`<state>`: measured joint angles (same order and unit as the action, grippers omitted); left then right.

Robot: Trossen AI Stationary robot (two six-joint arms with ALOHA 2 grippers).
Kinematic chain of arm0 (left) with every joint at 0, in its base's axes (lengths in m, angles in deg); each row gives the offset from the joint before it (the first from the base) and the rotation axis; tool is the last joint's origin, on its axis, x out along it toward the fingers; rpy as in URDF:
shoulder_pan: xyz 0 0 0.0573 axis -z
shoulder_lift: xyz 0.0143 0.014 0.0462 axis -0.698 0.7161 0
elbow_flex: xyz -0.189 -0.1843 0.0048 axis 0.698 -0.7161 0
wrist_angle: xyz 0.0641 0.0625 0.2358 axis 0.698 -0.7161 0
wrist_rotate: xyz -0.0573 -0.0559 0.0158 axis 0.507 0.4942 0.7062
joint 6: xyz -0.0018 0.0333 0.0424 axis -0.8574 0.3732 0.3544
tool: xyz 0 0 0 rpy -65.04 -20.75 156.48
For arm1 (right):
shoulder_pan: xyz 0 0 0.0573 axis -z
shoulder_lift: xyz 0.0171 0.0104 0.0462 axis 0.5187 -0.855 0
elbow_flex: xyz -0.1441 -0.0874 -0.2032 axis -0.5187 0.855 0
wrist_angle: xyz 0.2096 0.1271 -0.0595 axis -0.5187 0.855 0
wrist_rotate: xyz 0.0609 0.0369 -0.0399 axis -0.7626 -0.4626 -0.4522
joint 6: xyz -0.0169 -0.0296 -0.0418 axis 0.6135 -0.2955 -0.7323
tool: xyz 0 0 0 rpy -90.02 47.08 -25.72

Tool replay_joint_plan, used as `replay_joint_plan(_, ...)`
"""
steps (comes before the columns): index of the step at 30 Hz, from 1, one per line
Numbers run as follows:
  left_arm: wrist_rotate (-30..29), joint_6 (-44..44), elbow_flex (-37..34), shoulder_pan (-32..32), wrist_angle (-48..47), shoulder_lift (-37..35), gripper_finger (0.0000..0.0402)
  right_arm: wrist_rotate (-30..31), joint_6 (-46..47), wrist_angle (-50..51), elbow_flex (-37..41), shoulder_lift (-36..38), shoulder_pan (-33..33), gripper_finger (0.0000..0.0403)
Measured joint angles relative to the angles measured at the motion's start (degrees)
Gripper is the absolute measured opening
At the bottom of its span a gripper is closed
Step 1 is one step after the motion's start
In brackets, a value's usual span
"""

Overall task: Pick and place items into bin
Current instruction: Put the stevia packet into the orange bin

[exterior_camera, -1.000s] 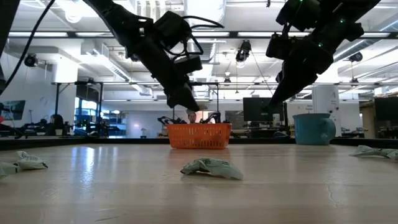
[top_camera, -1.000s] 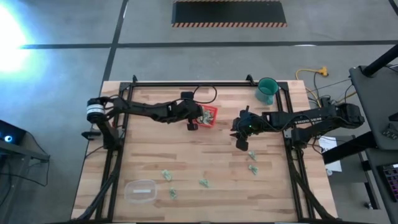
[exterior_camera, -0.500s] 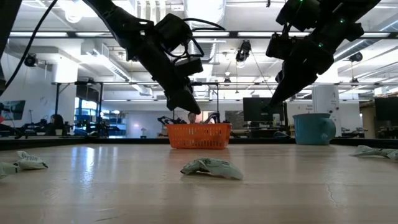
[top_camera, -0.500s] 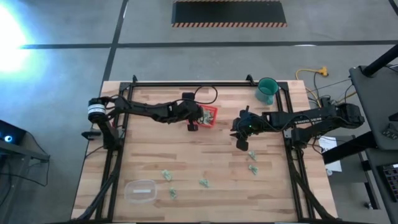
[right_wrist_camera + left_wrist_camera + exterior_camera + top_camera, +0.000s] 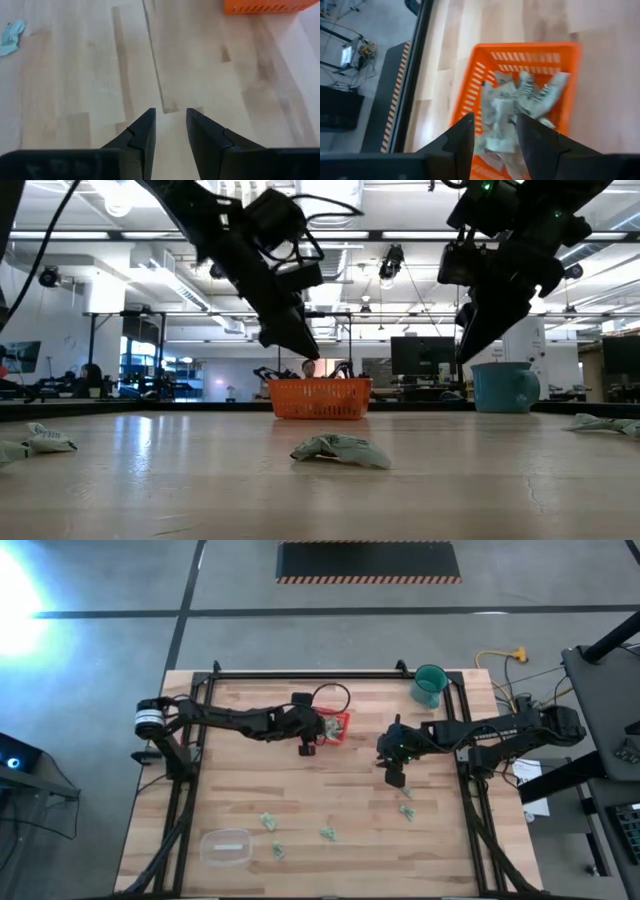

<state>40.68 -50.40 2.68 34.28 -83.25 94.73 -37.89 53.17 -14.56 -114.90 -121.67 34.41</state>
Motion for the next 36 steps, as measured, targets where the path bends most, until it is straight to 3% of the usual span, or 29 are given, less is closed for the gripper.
replay_joint_plan(11,-0.02,-11.15,-1.69,8.36,-16.16,-8.73,0.0130,-0.14,8.75,3.63,0.00,0.03,-6.66,0.0081)
replay_joint_plan(19,0.10,-11.77,-5.24,11.97,-16.96,-11.71,0.0130,2.98,22.18,8.72,-0.01,0.70,-12.34,0.0077)
replay_joint_plan(29,-0.26,-14.30,-5.97,12.05,-16.81,-15.42,0.0130,6.05,47.17,20.06,0.02,1.12,-19.81,0.0078)
replay_joint_plan(36,-0.26,-14.28,-6.13,12.03,-17.07,-14.96,0.0130,7.70,53.28,20.62,0.00,1.09,-24.62,0.0079)
